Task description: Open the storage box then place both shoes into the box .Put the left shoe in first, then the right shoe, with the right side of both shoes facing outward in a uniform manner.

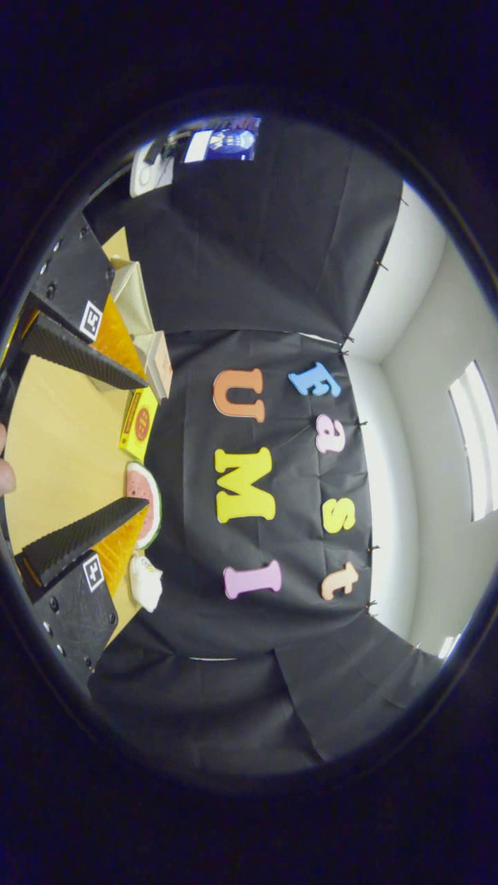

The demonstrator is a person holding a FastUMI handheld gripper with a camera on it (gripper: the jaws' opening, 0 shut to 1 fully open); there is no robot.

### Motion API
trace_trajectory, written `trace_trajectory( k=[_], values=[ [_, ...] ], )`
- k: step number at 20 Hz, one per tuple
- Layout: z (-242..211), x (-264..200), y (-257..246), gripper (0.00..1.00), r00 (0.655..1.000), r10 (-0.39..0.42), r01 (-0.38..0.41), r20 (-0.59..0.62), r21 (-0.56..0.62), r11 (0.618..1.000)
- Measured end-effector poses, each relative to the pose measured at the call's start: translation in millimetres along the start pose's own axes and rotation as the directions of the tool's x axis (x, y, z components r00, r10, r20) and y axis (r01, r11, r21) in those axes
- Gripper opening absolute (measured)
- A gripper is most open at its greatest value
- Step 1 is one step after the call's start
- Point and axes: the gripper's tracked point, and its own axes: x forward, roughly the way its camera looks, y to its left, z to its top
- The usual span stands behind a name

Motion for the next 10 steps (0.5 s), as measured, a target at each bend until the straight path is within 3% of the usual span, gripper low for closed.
trace_trajectory(
  k=[5, 10],
  values=[
    [-12, -19, -10, 0.96, 0.999, 0.049, -0.048, -0.022, 0.066, 0.997],
    [-17, -15, -11, 0.95, 0.997, 0.065, -0.063, -0.034, 0.061, 0.996]
  ],
)
